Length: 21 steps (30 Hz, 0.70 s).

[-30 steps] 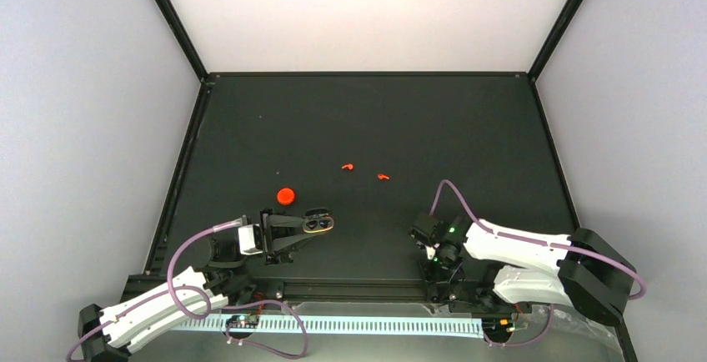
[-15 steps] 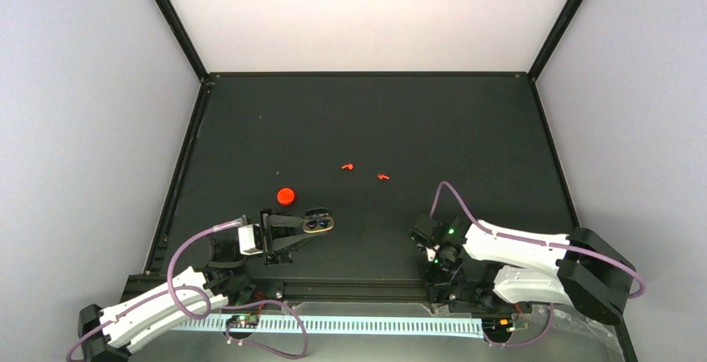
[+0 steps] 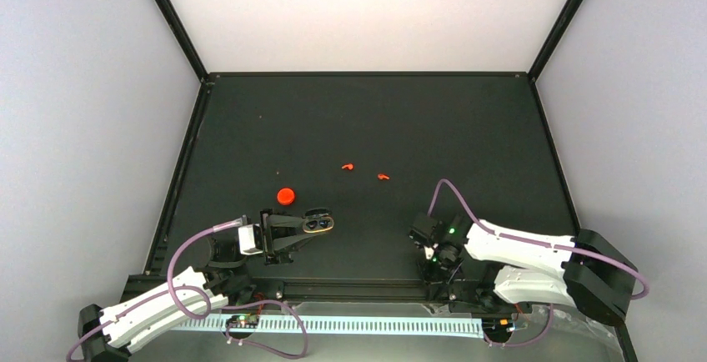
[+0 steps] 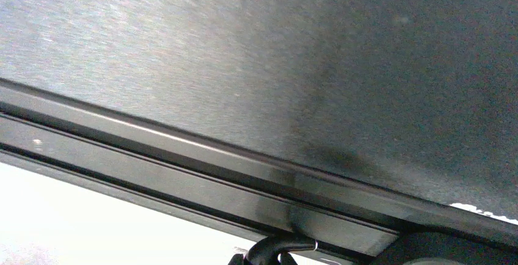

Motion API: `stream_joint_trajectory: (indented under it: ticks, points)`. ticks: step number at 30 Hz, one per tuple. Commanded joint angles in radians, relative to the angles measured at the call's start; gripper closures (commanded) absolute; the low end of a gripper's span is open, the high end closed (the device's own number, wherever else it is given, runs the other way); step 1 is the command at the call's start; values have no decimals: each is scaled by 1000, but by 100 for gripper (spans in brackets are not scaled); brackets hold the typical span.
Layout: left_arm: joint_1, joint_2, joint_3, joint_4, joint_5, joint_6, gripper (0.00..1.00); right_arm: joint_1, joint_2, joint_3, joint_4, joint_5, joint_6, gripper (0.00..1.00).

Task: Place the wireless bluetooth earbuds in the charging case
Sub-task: Pick up the earbud from the center of the board.

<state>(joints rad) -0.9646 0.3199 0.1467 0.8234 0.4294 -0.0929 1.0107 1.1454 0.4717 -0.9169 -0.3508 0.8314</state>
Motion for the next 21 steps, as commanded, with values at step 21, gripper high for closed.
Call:
stream_joint_trajectory:
  ticks: [21]
  points:
    - [-8,-55,30,-28,-122,47,99,-86,-34,511,159,13,-86,94]
